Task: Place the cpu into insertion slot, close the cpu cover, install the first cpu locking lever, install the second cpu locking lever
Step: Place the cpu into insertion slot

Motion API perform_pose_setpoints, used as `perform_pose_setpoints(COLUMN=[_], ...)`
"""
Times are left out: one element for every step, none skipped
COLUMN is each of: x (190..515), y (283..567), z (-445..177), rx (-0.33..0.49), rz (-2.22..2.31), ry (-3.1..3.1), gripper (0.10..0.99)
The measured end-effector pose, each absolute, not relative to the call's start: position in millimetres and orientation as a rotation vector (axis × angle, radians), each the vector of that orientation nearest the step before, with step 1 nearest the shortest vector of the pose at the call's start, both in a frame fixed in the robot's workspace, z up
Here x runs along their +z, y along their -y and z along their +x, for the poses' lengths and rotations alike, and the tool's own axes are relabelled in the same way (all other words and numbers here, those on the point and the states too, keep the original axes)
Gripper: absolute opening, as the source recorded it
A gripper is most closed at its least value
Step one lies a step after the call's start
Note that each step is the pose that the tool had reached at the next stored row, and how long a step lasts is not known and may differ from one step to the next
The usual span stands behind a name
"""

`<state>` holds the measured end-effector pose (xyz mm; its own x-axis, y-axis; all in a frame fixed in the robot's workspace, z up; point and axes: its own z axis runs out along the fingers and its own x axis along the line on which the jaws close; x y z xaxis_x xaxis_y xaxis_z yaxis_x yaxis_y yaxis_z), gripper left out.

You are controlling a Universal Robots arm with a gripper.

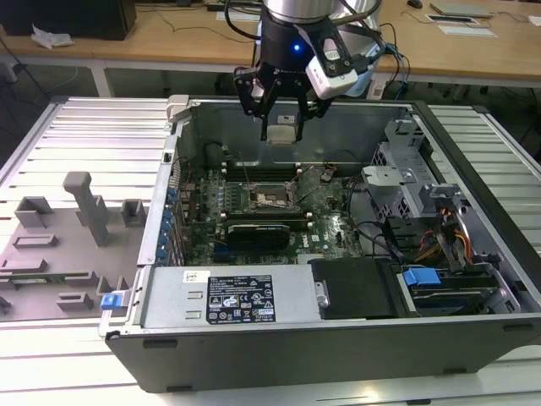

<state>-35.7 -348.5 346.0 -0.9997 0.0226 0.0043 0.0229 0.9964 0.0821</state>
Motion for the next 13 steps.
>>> perform_pose_setpoints(x=[345.4, 344.9, 344.3, 343.8, 342.9, 341.9, 340.7, 340.0, 339.4, 338.5, 338.0, 337.5, 336.8], y=[348.5, 348.5, 348.5, 348.5, 348.6, 348.5, 348.5, 348.5, 348.5, 348.5, 348.5, 348.5, 348.5], z=[-35.7, -35.8, -35.8, -35.8, -35.8, -35.8, -35.9, -35.9, -35.9, -35.9, -36.0, -36.0, -36.0], rx=[-0.129, -0.129, -0.129, -0.129, -0.129, -0.129, -0.129, -0.129, -0.129, -0.129, -0.129, -0.129, -0.129], rz=[-0.036, -0.036, -0.036, -0.036, -0.035, -0.035, -0.035, -0.035, -0.035, -0.035, -0.035, -0.034, -0.034], ry=[3.135, 3.135, 3.135, 3.135, 3.135, 3.135, 3.135, 3.135, 3.135, 3.135, 3.135, 3.135, 3.135], gripper=[0.541, 0.541, 0.541, 0.541, 0.541, 0.541, 0.541, 0.541, 0.541, 0.541, 0.541, 0.541, 0.541])
